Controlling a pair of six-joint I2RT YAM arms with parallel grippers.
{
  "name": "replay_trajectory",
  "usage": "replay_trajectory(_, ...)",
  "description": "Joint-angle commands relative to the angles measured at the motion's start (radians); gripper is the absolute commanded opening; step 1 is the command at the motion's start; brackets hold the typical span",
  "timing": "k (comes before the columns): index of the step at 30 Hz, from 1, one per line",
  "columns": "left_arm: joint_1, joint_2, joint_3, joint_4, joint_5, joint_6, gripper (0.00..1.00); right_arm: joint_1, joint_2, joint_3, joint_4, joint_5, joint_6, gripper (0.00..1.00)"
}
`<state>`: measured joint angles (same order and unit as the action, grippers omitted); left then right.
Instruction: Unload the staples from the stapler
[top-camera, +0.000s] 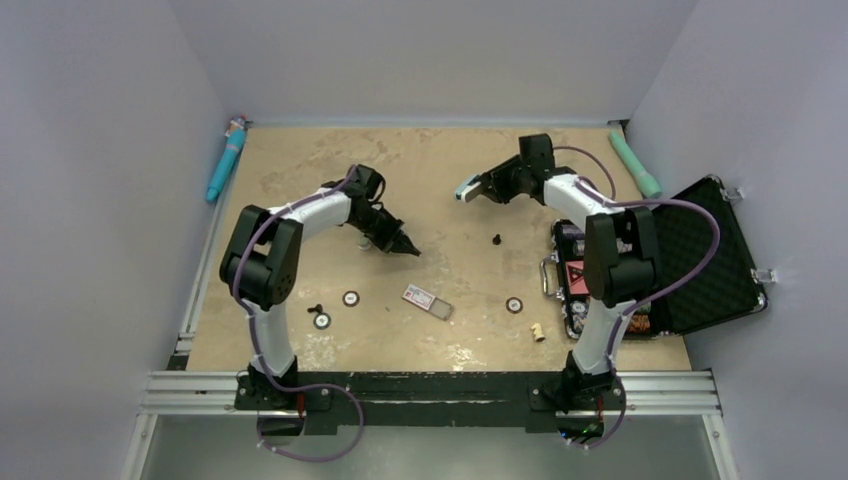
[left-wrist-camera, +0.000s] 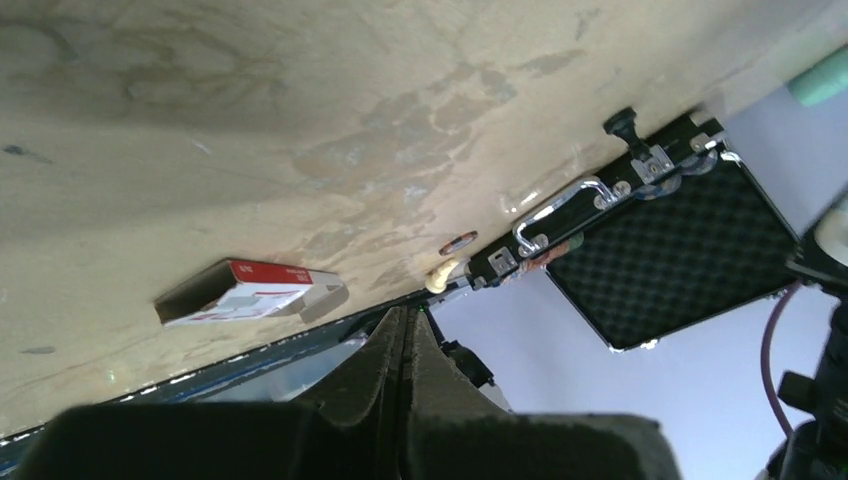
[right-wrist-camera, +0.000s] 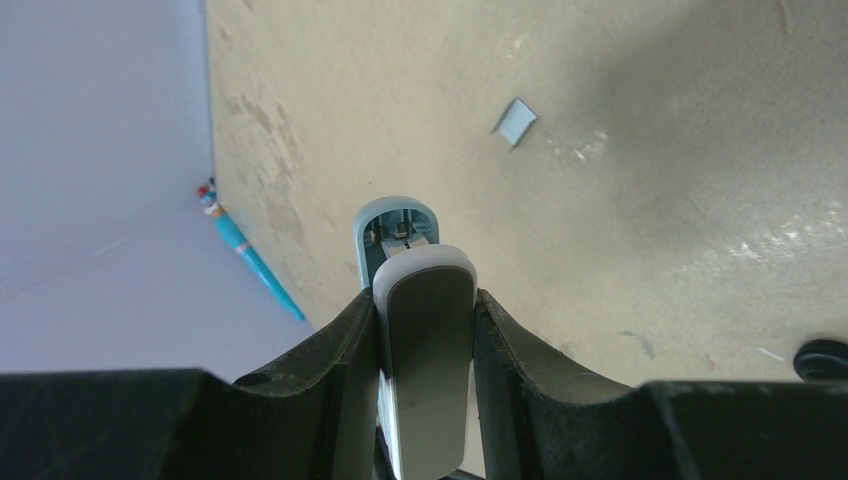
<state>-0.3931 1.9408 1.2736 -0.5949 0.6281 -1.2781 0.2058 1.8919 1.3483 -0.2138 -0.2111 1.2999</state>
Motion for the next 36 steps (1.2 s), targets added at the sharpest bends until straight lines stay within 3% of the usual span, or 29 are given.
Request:
replay_trajectory(1,0.018,-0.07,0.048,0.023,0.049,0.067,0.0,-0.001,-0.035,0.029,-0.002,-0.012,-0.051,0.0)
replay_trajectory(5,0.066,-0.115,0.077,0.03,0.048,0.138,0.0,-0.002,-0.035,0.043,-0.036,-0.098,-0.155,0.0)
replay_trajectory(6,0.075,-0.119,0.084,0.033,0.055,0.154,0.04,-0.002,-0.041,0.037,-0.044,-0.11,-0.182,0.0)
replay_trajectory(10,0.082,-0.141,0.089,0.134,0.105,0.193,0.58,-0.005,-0.06,-0.022,0.042,-0.26,-0.242,0.0)
replay_trajectory(13,0.082,-0.159,0.1,0.224,0.148,0.22,0.76,0.0,-0.05,-0.059,0.214,-0.495,-0.259,0.0)
replay_trajectory(15,0.083,-0.17,0.12,0.255,0.176,0.261,0.78,0.008,-0.051,-0.062,0.274,-0.603,-0.284,0.0)
replay_trajectory(20,0.083,-0.177,0.098,0.425,0.28,0.297,0.78,0.017,-0.069,-0.026,0.215,-0.716,-0.418,0.0)
replay_trajectory(27,0.083,-0.136,0.04,0.843,0.364,0.114,0.71,0.057,-0.128,-0.028,0.206,-0.874,-0.499,0.0)
replay_trajectory(36,0.082,-0.103,0.065,0.831,0.407,0.144,0.69,0.086,-0.172,-0.045,0.315,-0.922,-0.435,0.0)
